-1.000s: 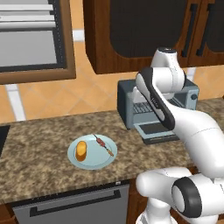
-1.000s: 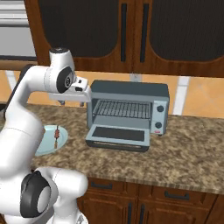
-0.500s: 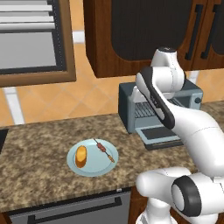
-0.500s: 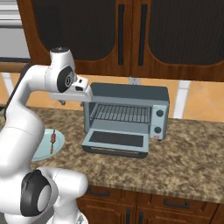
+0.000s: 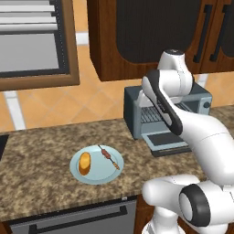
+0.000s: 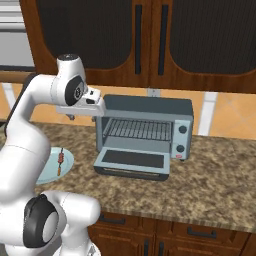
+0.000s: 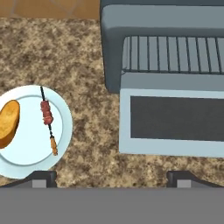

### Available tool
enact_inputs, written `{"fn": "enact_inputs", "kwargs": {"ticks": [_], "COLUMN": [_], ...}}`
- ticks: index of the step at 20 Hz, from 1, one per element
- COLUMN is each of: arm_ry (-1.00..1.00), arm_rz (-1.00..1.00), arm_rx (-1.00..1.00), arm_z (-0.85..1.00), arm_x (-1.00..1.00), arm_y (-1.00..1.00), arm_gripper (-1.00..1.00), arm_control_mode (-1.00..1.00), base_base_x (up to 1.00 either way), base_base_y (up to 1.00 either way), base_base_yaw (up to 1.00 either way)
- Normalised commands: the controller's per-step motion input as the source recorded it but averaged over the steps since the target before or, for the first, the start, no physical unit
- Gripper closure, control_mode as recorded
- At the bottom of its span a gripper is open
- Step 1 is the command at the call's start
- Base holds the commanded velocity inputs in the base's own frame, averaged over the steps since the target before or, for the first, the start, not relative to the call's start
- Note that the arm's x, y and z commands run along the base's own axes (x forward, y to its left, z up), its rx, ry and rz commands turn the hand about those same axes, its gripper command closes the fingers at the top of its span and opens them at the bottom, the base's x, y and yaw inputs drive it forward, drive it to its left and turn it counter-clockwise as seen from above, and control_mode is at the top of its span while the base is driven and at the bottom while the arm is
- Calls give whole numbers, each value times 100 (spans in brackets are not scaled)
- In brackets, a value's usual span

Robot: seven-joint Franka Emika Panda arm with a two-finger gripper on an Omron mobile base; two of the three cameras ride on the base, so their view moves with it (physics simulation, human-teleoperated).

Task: Pick up the kebab skewer and baguette bread, and place them inside the toaster oven. Close the toaster oven door and start by setting the timer.

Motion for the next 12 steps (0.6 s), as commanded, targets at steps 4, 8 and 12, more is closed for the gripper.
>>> {"fn": "enact_inputs", "kwargs": {"ticks": [4,8,12], "arm_ry": [-13,-13,-19], "arm_rz": [0,0,1], "arm_rx": [4,5,0], "arm_z": [-40,-27,-29], "arm_x": [-50,-6,17], "arm_y": [-84,-100,-84], "arm_gripper": [-100,-100,-100], "arm_control_mode": [-100,-100,-100], "base_base_x": [0,0,0], "base_base_y": [0,0,0], "base_base_yaw": [0,0,0]}}
